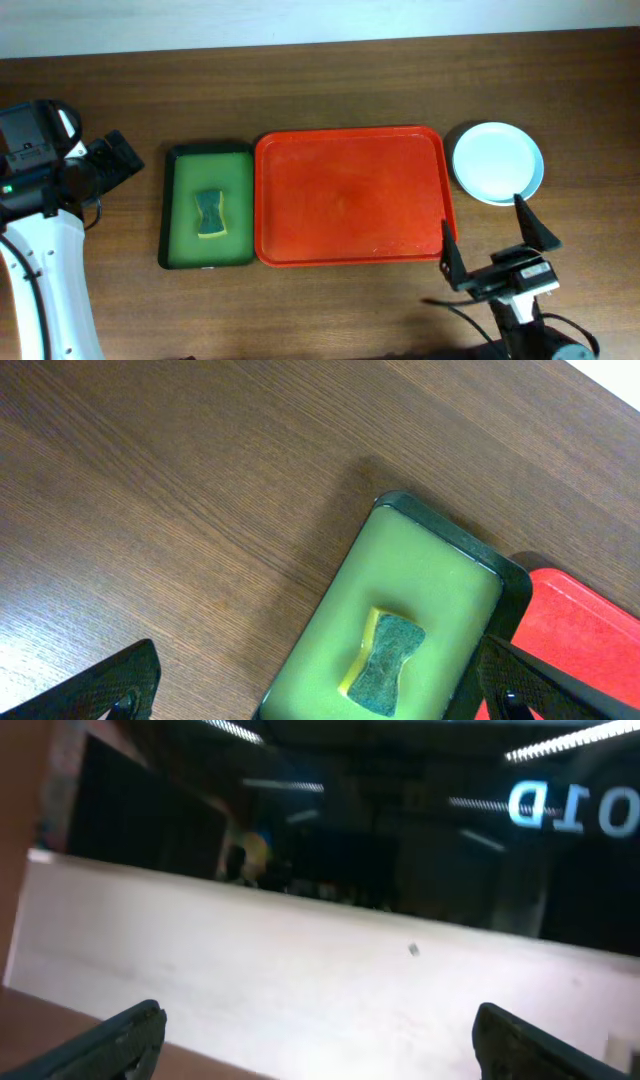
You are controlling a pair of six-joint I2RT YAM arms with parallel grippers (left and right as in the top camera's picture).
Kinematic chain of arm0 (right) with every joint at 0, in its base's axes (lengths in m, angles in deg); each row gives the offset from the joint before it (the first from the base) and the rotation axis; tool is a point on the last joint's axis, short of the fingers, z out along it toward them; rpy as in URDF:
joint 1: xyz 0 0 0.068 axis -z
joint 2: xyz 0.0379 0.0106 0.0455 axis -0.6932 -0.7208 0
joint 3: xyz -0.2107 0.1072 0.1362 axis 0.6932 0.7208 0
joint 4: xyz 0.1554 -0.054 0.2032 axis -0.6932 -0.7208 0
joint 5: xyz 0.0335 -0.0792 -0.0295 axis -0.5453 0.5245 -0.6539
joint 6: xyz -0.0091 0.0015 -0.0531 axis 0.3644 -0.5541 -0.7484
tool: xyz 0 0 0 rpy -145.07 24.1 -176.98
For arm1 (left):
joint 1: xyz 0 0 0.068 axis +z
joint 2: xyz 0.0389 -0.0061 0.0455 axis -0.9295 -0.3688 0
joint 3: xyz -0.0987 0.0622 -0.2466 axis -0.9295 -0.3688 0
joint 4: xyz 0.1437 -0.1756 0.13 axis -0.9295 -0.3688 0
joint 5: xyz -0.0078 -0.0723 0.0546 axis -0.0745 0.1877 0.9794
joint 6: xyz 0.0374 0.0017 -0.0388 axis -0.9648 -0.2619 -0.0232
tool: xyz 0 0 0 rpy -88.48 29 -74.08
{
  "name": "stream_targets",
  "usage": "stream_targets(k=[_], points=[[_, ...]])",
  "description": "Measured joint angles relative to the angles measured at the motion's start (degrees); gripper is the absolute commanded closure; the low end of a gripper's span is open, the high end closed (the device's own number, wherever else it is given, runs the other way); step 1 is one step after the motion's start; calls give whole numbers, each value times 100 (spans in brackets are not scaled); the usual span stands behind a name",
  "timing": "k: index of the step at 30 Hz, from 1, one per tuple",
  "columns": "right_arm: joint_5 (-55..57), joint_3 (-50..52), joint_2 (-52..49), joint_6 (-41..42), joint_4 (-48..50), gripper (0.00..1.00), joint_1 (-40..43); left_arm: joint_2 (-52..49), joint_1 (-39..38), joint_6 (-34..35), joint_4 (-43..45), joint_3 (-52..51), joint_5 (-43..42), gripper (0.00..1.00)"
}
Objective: Clean dirty plates on tray and stack at the side
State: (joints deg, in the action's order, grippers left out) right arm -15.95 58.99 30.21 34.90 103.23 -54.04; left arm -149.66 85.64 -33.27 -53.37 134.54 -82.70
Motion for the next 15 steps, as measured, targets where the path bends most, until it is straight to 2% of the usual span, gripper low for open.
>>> stream_targets(k=[6, 11, 15], points=[[260, 1029, 0, -2, 2, 1, 118, 0, 0, 0, 4, 0, 0, 1], [428, 1117, 28, 0, -1711, 2, 321, 0, 0, 0, 0, 0, 0, 1], [518, 1128, 15, 0, -1840, 2, 321, 0, 0, 0, 2, 0, 0, 1]])
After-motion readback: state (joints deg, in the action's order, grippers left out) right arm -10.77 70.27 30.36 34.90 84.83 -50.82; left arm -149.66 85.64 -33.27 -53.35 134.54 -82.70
